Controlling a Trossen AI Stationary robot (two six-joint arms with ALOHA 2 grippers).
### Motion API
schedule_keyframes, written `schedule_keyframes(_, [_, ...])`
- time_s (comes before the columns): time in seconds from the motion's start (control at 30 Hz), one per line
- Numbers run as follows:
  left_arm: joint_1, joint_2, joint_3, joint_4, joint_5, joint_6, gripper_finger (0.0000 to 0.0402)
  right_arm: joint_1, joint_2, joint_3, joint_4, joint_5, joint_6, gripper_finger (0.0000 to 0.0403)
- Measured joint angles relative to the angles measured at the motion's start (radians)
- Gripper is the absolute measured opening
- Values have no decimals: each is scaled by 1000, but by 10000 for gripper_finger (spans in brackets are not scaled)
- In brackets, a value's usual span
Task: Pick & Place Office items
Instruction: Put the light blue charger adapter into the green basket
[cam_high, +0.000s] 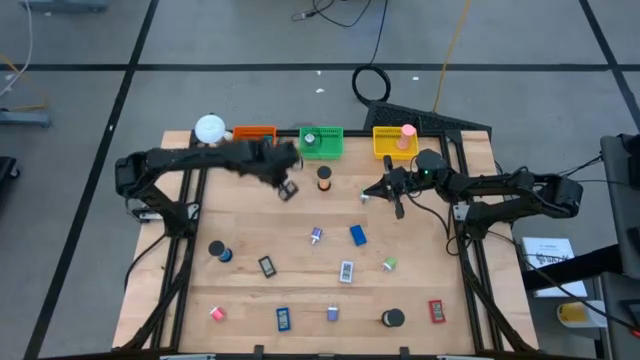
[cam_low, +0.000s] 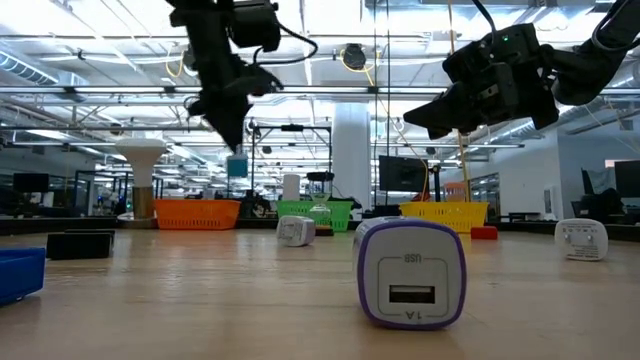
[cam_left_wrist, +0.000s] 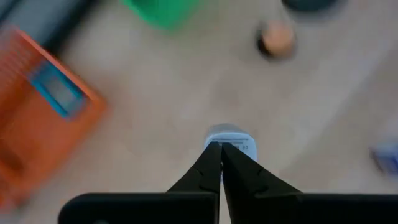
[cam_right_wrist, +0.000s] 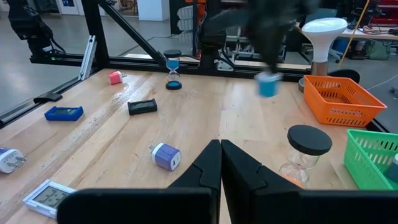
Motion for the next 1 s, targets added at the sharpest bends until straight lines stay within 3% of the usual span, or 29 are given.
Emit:
schedule_keyframes(0.23, [173, 57, 112, 131, 6, 228, 5, 0, 0, 0, 9, 0, 0, 0])
schedule_keyframes(0.63, [259, 418, 456, 86, 152, 454, 3, 0, 0, 0, 28, -3, 3, 0])
schedule_keyframes(1.0, [295, 507, 502, 59, 172, 489, 3, 0, 0, 0, 28, -3, 2, 0])
